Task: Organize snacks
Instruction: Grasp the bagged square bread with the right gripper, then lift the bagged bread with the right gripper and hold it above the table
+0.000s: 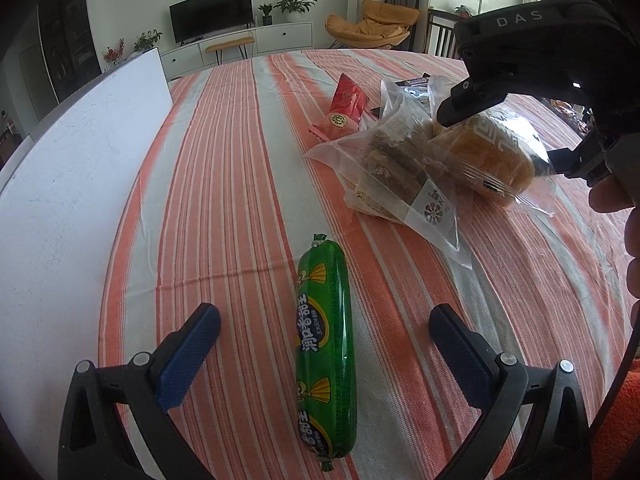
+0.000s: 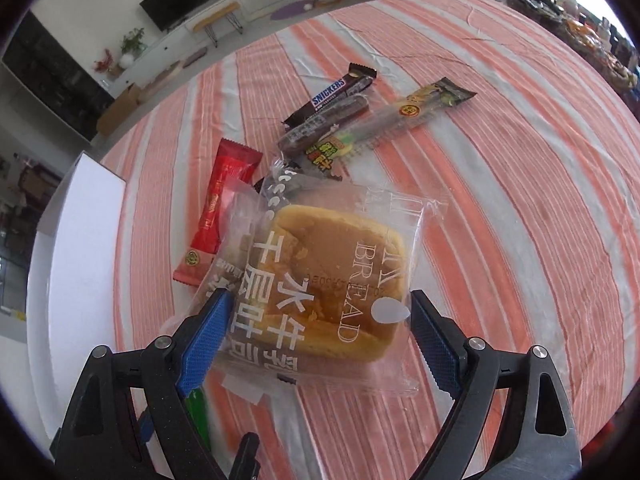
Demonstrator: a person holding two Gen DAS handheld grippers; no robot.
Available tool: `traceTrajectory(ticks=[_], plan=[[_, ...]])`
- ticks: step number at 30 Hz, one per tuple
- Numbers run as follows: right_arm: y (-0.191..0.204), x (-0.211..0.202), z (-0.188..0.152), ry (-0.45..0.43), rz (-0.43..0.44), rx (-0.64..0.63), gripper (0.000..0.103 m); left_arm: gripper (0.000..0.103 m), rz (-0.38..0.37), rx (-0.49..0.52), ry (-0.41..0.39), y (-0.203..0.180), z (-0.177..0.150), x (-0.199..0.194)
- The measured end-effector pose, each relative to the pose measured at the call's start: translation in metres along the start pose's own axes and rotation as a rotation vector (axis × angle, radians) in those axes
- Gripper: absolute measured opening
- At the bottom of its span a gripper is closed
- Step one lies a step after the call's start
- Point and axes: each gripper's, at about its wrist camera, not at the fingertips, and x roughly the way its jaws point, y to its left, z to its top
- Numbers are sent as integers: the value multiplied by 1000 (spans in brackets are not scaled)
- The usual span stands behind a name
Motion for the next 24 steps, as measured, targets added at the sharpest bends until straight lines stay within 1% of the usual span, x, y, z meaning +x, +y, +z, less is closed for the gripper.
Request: traceTrajectory(ticks=[1,2,3,4,8,10,12,13,15,16,18,20,24], plan=[[-6,6,-2,13,13,30,87,103,0,0,0,0,0,0],[-15,6,-5,4,55,68,87,103,0,0,0,0,0,0],[-23,1,-10,-30,116,95,74,103,0,0,0,0,0,0],[-28,-5,-15,-49,134,94,74,103,0,0,0,0,0,0],[-42,-43,-48,-128,94,-12,73,103,0,0,0,0,0,0],[-48,-65,-71,-169,33,-54,74,103,0,0,0,1,0,0],[-55,-74,-92,-200,-54,-75,74,103,0,0,0,1,0,0],[-56,-72,-100,-196,-93,-81,74,103,0,0,0,1,0,0],[-57,-52,-108,-155,-150,-100,75,103,0,0,0,0,0,0],[-58,-44,-110,-148,-155,-110,79,103,-1,0,0,1,0,0],[-57,-36,-112,-140,-188,-114,82,103,-1,0,0,1,0,0],[-59,-36,-114,-136,-194,-108,85,103,-1,0,0,0,0,0],[-59,-37,-119,-146,-204,-115,86,103,-1,0,0,1,0,0]])
